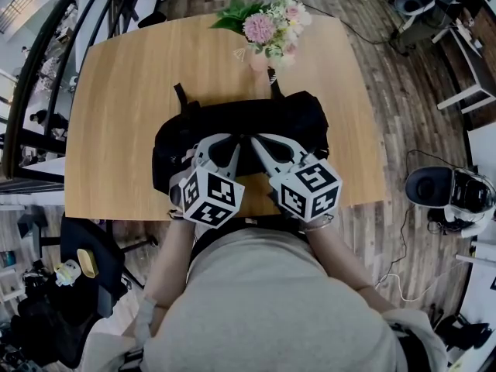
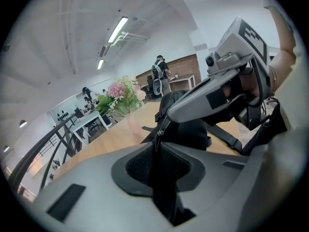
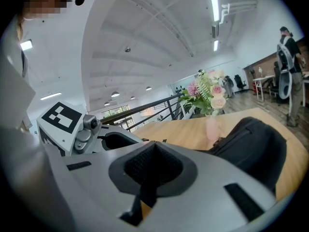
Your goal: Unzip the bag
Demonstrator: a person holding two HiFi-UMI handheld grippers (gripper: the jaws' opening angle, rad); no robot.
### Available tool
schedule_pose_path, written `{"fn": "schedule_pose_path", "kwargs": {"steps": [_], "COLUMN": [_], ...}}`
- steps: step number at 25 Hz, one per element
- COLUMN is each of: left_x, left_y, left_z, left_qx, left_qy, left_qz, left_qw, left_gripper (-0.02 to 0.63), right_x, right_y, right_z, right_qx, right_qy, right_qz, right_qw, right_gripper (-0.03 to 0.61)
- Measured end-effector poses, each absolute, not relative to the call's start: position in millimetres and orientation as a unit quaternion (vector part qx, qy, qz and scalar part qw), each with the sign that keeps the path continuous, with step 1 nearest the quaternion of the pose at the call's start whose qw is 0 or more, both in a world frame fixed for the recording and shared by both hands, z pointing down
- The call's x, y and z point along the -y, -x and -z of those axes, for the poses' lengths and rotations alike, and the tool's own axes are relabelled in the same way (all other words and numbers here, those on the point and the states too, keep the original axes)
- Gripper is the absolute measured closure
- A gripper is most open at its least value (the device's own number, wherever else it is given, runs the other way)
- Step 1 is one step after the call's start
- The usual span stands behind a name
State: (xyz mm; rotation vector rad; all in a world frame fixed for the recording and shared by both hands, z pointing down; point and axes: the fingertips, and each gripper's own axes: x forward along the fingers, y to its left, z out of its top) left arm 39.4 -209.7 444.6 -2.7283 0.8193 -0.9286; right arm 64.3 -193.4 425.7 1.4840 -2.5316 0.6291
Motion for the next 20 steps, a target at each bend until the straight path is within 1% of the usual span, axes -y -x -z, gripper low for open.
{"fn": "schedule_pose_path", "kwargs": {"steps": [4,14,20], "left_x": [209.0,209.5,210.2], "left_y": [-37.7,-34.7,-31.7], "left_z": [-443.6,-440.0,-439.6], "left_qx": [-0.274,-0.289,-0.3], "left_qy": [0.909,0.91,0.909], "left_qz": [0.307,0.289,0.284], "left_qw": [0.071,0.062,0.052], "left_gripper": [0.565,0.568,0.568], "right_x": [194.0,194.7,194.3], "right_y": [-63.8,-75.6,-96.1], "right_z": [-425.1,-423.1,-423.1], "right_qx": [0.841,0.834,0.821], "right_qy": [-0.494,-0.509,-0.529], "right_qz": [-0.209,-0.206,-0.21], "right_qw": [0.068,0.055,0.044], "right_gripper": [0.569,0.568,0.568]}}
